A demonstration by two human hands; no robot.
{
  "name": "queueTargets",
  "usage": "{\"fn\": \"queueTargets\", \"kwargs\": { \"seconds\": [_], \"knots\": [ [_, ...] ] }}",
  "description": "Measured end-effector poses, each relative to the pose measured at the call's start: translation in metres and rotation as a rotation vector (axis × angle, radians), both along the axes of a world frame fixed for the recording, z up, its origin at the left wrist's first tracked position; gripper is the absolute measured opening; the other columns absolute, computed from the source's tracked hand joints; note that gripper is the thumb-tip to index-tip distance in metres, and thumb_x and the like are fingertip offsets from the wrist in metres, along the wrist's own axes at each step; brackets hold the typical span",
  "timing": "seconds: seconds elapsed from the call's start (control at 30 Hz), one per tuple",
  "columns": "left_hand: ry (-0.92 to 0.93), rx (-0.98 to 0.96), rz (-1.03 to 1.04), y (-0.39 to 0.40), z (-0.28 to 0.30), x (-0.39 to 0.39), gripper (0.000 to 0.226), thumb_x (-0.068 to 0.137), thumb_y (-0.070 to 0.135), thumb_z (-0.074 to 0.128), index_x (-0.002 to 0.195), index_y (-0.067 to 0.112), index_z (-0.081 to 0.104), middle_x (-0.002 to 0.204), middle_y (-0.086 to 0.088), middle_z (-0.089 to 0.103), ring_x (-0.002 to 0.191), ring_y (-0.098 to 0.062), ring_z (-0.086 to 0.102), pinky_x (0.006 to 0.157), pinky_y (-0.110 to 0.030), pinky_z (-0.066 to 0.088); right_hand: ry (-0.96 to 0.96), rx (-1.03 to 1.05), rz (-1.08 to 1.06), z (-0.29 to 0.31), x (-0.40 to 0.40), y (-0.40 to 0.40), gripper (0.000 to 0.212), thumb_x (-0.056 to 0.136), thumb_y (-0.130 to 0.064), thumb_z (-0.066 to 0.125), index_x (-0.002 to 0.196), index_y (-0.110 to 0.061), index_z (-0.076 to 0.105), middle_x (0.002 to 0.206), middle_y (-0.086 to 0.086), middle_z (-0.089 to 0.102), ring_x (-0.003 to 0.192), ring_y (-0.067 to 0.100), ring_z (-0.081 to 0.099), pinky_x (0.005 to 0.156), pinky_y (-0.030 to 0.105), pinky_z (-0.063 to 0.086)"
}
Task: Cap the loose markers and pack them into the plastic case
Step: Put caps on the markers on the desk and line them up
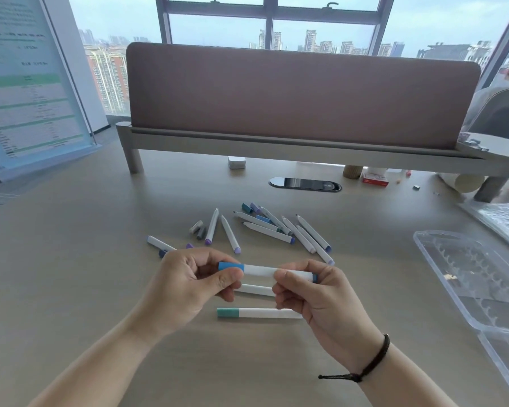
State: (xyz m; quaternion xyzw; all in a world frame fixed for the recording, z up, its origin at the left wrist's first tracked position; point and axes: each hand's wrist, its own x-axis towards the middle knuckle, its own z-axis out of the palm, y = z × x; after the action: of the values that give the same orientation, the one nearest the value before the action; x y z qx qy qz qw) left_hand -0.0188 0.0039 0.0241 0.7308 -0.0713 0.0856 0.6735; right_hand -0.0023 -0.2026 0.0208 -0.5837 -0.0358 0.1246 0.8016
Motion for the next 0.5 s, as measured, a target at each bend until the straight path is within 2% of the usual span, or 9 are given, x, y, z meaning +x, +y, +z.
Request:
{"fn": "queueTargets", "kwargs": {
  "seconds": [0.1,0.2,0.27,0.33,0.4,0.5],
  "knots": [
    [-0.041,-0.031,0.092,0.017,0.011,0.005,0.008,0.072,0.017,0.077,0.077,0.012,0.079,0.066,-0.014,0.071,0.058,-0.021,0.066,0.059,-0.022,0.055,-0.179,-0.226,-0.073,-0.004,-0.001,0.008,0.004,0.079,-0.002,0.078,0.075,-0.002,0.075,0.064,0.015,0.068,0.056,0.019,0.059,0.056,0.025,0.051],
    [-0.038,-0.184,0.329,0.042,0.013,0.015,0.018,0.079,0.030,0.076,0.075,0.013,0.077,0.068,-0.010,0.070,0.057,-0.022,0.065,0.060,-0.030,0.058,-0.346,-0.505,-0.211,-0.006,0.003,0.003,0.009,0.078,-0.013,0.081,0.073,-0.018,0.077,0.063,-0.001,0.069,0.052,0.008,0.054,0.054,0.017,0.045],
    [0.002,-0.267,0.470,0.057,0.010,0.023,0.024,0.089,0.031,0.068,0.076,0.011,0.074,0.062,-0.005,0.066,0.052,-0.018,0.058,0.054,-0.028,0.053,-0.432,-0.707,-0.249,-0.009,0.009,-0.006,0.012,0.079,-0.021,0.081,0.072,-0.028,0.075,0.064,-0.011,0.068,0.054,0.011,0.052,0.053,0.016,0.041],
    [0.061,-0.361,0.530,0.067,0.006,0.029,0.027,0.095,0.028,0.063,0.079,0.008,0.072,0.058,-0.003,0.061,0.047,-0.016,0.052,0.049,-0.025,0.046,-0.474,-0.856,-0.258,-0.014,0.016,-0.015,0.014,0.080,-0.026,0.079,0.072,-0.034,0.073,0.067,-0.018,0.066,0.062,0.008,0.055,0.055,0.014,0.040],
    [0.108,-0.436,0.539,0.074,0.002,0.032,0.029,0.097,0.028,0.061,0.080,0.006,0.071,0.057,-0.004,0.059,0.045,-0.015,0.048,0.048,-0.024,0.042,-0.482,-0.945,-0.255,-0.019,0.025,-0.018,0.013,0.081,-0.028,0.078,0.072,-0.036,0.072,0.070,-0.027,0.065,0.069,-0.002,0.057,0.057,0.010,0.039],
    [0.136,-0.389,0.570,0.078,-0.004,0.033,0.028,0.097,0.025,0.061,0.078,0.008,0.072,0.057,-0.004,0.058,0.045,-0.016,0.047,0.049,-0.026,0.041,-0.463,-0.997,-0.242,-0.024,0.034,-0.017,0.011,0.079,-0.030,0.079,0.073,-0.037,0.073,0.072,-0.030,0.066,0.076,-0.007,0.059,0.060,0.013,0.040]
  ]
}}
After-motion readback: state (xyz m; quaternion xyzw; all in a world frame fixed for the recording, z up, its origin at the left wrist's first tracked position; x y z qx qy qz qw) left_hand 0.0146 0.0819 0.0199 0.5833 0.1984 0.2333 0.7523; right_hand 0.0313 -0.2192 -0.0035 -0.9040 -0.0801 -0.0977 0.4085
